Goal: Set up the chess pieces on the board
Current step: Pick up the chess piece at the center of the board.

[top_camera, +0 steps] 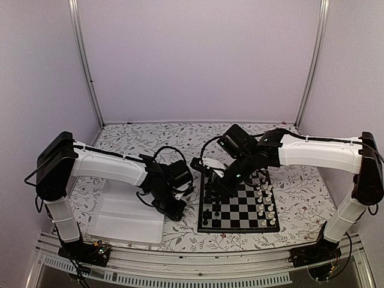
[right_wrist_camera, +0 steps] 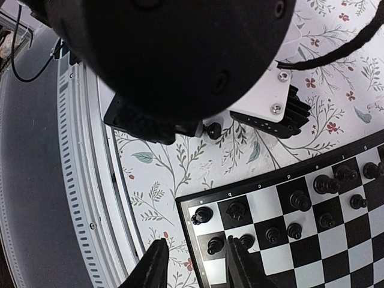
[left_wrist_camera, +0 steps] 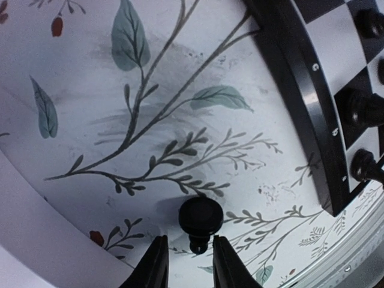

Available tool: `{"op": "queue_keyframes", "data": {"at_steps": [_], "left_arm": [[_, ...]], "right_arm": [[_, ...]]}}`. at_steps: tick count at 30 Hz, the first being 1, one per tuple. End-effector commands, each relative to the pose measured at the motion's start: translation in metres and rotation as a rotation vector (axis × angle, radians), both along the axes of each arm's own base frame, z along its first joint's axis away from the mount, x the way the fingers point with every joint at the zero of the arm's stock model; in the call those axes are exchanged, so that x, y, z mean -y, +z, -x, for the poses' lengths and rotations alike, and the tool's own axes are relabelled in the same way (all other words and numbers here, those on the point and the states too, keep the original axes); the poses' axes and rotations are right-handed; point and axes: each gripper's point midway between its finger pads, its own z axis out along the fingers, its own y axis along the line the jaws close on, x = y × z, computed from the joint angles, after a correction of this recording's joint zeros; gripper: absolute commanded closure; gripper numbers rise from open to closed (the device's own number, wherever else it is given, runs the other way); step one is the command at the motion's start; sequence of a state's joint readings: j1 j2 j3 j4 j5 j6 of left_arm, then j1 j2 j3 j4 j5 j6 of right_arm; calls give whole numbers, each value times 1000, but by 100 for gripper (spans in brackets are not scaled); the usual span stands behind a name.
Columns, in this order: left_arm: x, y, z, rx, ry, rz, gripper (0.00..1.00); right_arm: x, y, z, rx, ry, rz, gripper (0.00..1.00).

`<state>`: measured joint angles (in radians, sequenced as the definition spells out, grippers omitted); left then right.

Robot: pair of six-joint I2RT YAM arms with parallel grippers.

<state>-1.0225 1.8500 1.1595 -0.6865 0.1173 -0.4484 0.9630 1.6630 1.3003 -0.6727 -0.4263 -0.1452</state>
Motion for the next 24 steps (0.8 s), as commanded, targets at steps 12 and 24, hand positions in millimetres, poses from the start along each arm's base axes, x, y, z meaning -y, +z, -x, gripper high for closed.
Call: {"op": "queue_keyframes", "data": {"at_steps": [12,24], "left_arm": [[-10,-36,17,37,-100,-93,87],[19,33,6,28,-171,125,93]], "right_arm": [[5,6,4,-3,-32,-30,66],[7,-2,3,15,-16,-14,66]]}}
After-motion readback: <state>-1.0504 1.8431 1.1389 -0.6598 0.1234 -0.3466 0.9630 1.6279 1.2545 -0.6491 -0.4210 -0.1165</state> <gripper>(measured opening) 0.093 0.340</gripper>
